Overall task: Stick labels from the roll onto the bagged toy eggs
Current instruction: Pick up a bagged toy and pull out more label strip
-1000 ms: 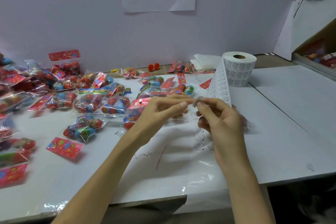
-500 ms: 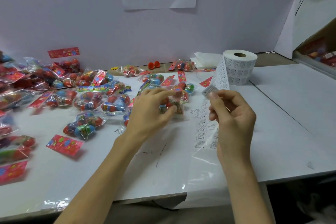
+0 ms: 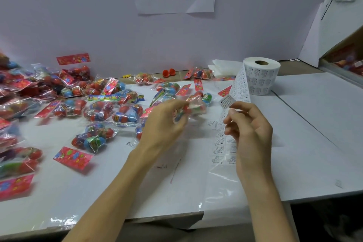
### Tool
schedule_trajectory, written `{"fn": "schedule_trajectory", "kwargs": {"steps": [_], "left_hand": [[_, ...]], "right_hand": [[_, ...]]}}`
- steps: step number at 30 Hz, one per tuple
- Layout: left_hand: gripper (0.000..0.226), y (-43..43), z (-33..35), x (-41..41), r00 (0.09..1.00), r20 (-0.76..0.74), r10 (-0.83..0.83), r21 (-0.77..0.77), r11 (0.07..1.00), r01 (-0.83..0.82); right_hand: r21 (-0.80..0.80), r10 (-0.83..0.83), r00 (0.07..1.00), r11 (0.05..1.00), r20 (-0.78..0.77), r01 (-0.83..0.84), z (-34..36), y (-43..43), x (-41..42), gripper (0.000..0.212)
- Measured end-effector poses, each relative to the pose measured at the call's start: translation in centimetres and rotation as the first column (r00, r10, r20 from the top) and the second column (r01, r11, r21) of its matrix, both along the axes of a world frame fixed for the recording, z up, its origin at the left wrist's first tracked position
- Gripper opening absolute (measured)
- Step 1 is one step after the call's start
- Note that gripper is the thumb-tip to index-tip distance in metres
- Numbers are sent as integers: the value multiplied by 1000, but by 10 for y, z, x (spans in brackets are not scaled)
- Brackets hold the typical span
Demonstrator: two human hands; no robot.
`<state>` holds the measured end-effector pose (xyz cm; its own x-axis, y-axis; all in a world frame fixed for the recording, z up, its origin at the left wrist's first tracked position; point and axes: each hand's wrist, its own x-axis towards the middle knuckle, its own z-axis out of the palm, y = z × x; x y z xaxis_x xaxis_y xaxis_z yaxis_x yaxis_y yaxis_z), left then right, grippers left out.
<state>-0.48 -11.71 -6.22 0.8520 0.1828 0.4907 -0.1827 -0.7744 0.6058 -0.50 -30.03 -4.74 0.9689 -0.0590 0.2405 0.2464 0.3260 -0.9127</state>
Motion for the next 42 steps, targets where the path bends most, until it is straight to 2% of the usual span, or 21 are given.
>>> {"fn": "schedule_trajectory", "kwargs": {"steps": [1, 2, 3, 5, 6, 7, 9, 10, 11, 13, 16, 18, 21, 24, 26, 29, 31, 33, 36, 39, 42], "left_hand": [[30, -1, 3, 0, 1000, 11, 7, -181, 983, -5], [26, 0, 8, 0, 1000, 2, 1, -380, 925, 0], [22, 2, 12, -1, 999, -17, -36, -581, 813, 19], [21, 9, 19, -2, 975, 20, -222, -897, 426, 116], [29, 11, 20, -3, 950, 80, -302, -959, 236, 156], [38, 14, 21, -4, 927, 133, -351, -979, 97, 177], [47, 15, 22, -6, 896, 196, -398, -980, -63, 186], [49, 15, 21, -6, 887, 200, -416, -980, -88, 180], [49, 15, 21, -6, 880, 188, -437, -982, -74, 173], [48, 14, 20, -7, 881, 130, -455, -986, 33, 162], [30, 7, 20, -5, 944, 40, -327, -937, 315, 148], [23, 1, 20, -4, 980, 42, -197, -852, 505, 138], [28, -6, 16, -5, 980, 166, -112, -590, 785, 190], [40, -9, 13, -8, 941, 300, -153, -209, 952, 222], [41, -9, 13, -8, 909, 355, -217, -43, 968, 248], [41, -11, 12, -10, 893, 342, -292, -62, 941, 331], [35, -11, 13, -12, 905, 310, -292, -228, 901, 369], [28, -11, 17, -11, 923, 301, -241, -476, 800, 365], [43, -5, 24, -9, 970, 163, -178, -728, 643, 240], [49, 1, 25, -8, 929, -46, -367, -836, 524, 165], [48, -2, 23, -9, 910, -87, -406, -808, 563, 174]], "right_hand": [[12, 4, 1000, 1000, -7, -4, 0, 0, 0, 16], [25, 11, 1000, 1000, -15, -11, 0, 0, 0, 16], [39, 22, 999, 999, -25, -21, 0, 0, 1, 17], [68, 58, 997, 996, -47, -55, 0, 2, 1, 17], [78, 84, 995, 994, -58, -79, 0, 3, 0, 17], [78, 112, 991, 991, -70, -107, 0, 4, 0, 18], [60, 162, 982, 986, -97, -157, -1, 7, -2, 24], [53, 178, 978, 984, -107, -173, -2, 9, -3, 29], [52, 184, 977, 982, -111, -179, -2, 10, -4, 33], [64, 164, 982, 985, -98, -159, -2, 13, -6, 39], [60, 105, 993, 993, -45, -102, 0, 17, -9, 46], [66, 104, 994, 992, -17, -103, 1, 19, -10, 53], [95, 132, 991, 987, -2, -132, 3, 19, -10, 66], [150, 158, 987, 977, -39, -151, 5, 18, -10, 85], [167, 108, 991, 981, -77, -94, 5, 17, -8, 85], [158, 32, 993, 987, -110, -15, 1, 15, -6, 75], [158, 6, 994, 987, -109, 11, -4, 13, -3, 63], [153, 10, 995, 988, -96, 5, -6, 10, 1, 58], [115, 53, 998, 992, -42, -48, -7, 6, 5, 62], [59, 111, 994, 992, 13, -111, -8, 2, 7, 59], [-36, 175, 984, 984, 31, -174, -10, 0, 7, 64]]}}
